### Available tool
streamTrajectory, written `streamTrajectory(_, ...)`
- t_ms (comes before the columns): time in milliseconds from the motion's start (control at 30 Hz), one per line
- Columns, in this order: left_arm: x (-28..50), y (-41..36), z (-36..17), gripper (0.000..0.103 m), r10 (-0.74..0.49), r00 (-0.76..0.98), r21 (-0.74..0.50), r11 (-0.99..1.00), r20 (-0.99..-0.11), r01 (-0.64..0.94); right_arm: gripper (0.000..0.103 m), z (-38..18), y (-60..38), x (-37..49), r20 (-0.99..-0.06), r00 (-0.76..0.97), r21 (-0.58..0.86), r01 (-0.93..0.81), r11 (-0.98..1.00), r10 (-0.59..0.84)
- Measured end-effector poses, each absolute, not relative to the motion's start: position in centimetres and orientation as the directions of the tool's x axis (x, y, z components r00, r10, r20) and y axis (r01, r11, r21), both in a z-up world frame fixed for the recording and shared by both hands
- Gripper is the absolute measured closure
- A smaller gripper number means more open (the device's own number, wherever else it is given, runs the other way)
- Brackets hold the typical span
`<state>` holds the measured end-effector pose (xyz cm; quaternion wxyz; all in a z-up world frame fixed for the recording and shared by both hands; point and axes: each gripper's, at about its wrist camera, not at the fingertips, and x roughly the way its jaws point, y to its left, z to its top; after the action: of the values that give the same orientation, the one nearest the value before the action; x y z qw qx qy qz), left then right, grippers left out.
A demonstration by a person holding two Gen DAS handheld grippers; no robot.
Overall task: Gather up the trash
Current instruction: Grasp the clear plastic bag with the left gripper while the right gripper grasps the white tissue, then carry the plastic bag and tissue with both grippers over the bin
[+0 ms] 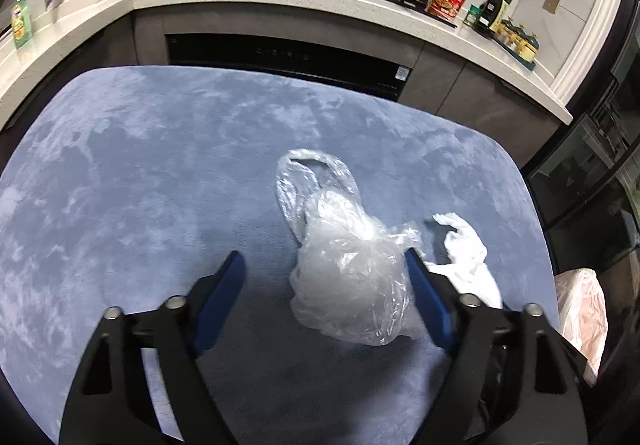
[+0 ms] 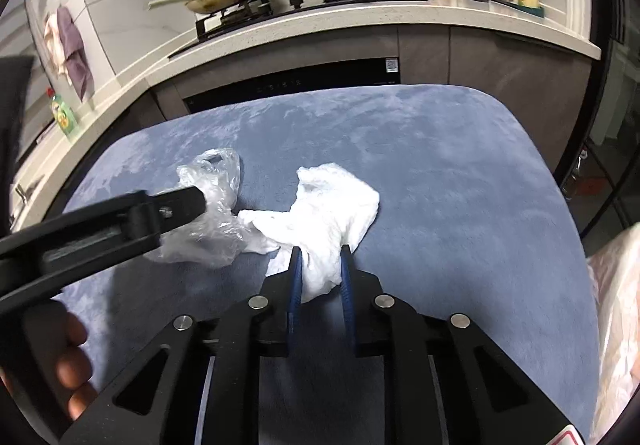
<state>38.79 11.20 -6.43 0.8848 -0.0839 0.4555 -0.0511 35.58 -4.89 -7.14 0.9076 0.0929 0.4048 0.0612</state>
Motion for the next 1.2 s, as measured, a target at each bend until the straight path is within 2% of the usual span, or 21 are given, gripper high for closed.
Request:
streamTrajectory(100, 38.8, 10.7, -6.8, 0.053, -0.185, 0.564, -0.203, 0.979, -0.805, 0.032, 0.087, -6.6, -5.7, 34.6, -0.714, 0.673, 0.234, -0.026, 0.972, 0.19)
streamTrajectory(133, 38.7, 10.5, -6.8, 0.063, -0.193, 0.56, -0.206, 0.978, -0.806, 0.041, 0.087, -6.4, -6.0, 34.2, -0.711, 0.676, 0.241, -0.023, 0.97, 0.193)
streamTrajectory(233, 38.0, 9.8, -6.4, 0.07, -0.17, 0.574, -0.173, 0.984, -0.801, 0.049, 0.087, -5.7, -6.6, 33.2, -0.704, 0.684, 0.248, -0.017, 0.969, 0.193)
streamTrajectory(733, 30.5, 7.0, -0.3, 0.07, -0.208, 0.646, -0.163, 0.978, -0.735, 0.129, 0.087, -0.3, -12.0, 26.0, -0.604, 0.775, 0.336, 0.036, 0.941, 0.186)
streamTrajectory(1200, 23.0, -0.8, 5.0, 0.07, -0.312, 0.671, -0.122, 0.941, -0.672, 0.315, 0.087, 4.2, -18.0, 19.5, -0.516, 0.851, 0.348, 0.099, 0.932, 0.102)
